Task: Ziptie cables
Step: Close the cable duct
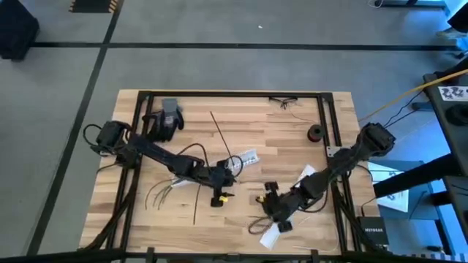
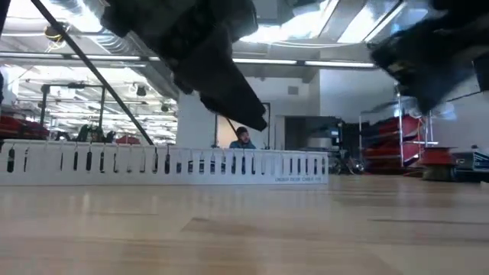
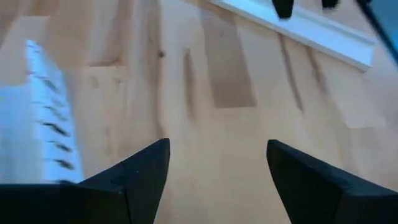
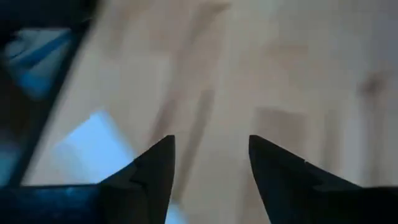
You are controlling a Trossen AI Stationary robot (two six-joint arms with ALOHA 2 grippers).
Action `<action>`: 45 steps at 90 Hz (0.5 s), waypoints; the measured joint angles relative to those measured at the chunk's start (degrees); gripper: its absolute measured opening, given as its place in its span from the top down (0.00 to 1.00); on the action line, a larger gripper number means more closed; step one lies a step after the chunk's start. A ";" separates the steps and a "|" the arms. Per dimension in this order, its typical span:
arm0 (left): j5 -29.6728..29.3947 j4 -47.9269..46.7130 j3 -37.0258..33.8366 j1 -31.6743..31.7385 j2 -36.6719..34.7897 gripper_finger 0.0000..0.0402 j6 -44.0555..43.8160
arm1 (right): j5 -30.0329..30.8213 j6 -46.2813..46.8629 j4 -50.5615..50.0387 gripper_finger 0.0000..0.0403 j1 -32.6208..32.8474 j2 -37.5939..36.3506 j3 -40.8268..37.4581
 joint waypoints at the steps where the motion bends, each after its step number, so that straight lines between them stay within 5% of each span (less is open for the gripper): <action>1: 0.00 -0.01 0.00 -0.23 0.00 0.35 -0.17 | -0.28 -0.05 -0.01 0.53 0.30 0.22 0.00; 45: -0.46 0.03 0.00 -5.39 -0.11 0.35 -4.09 | 0.16 -6.15 7.36 0.71 3.70 12.10 0.22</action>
